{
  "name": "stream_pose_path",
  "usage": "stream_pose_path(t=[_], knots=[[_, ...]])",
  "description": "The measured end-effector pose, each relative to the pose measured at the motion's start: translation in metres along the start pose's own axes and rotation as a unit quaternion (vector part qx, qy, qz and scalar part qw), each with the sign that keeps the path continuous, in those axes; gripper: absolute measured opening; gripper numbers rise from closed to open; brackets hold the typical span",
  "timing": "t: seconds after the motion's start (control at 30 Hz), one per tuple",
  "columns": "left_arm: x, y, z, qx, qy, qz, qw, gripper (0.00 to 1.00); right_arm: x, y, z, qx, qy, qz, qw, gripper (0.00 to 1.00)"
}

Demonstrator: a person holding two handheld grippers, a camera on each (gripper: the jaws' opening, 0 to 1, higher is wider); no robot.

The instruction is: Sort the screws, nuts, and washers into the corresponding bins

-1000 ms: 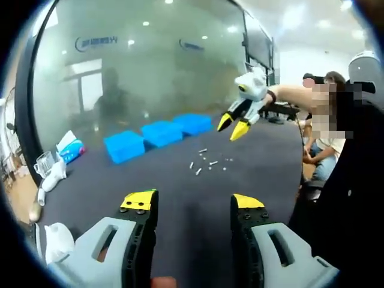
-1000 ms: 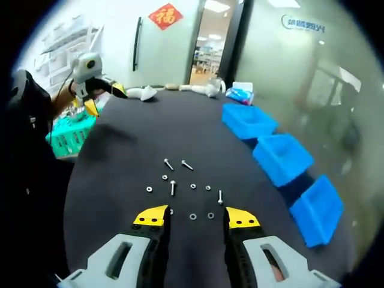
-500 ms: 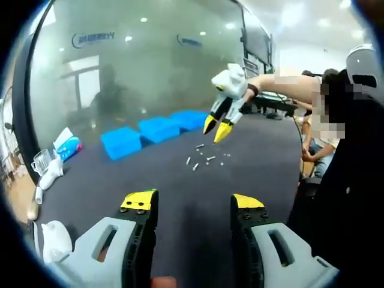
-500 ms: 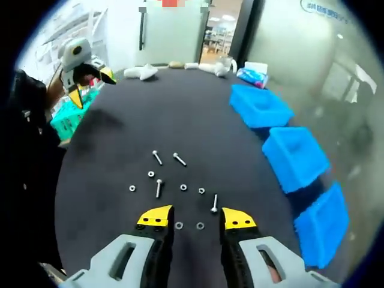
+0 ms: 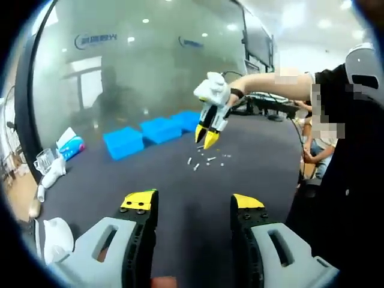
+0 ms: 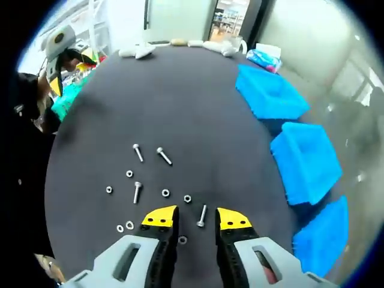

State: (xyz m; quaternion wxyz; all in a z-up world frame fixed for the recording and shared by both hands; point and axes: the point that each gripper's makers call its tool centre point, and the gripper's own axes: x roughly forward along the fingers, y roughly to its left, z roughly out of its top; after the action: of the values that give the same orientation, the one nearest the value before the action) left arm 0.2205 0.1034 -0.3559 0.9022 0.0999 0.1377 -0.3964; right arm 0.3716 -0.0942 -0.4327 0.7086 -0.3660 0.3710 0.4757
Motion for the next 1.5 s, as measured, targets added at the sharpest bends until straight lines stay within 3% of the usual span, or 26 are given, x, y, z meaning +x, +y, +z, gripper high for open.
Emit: stream_pose_path(t=[0.2,0.77,1.5], knots=[[-0.0027,0.0018,-0.0015,-0.003,-0.001,0.003,1.0000,0.46,0.0024,-0.0053,-0.0026,0.028,0.008,0.012,0.9995,0.15],[-0.0047,0.0051,-0.0066,-0.011,-0.001,0.006,0.9999,0.46,0.0057,-0.0091,-0.0065,0.053,0.018,0.027,0.9981,0.08],[-0.0057,0.0056,-0.0053,-0.013,-0.004,0.009,0.9999,0.46,0.0063,-0.0056,-0.0082,0.055,0.030,0.025,0.9977,0.01]])
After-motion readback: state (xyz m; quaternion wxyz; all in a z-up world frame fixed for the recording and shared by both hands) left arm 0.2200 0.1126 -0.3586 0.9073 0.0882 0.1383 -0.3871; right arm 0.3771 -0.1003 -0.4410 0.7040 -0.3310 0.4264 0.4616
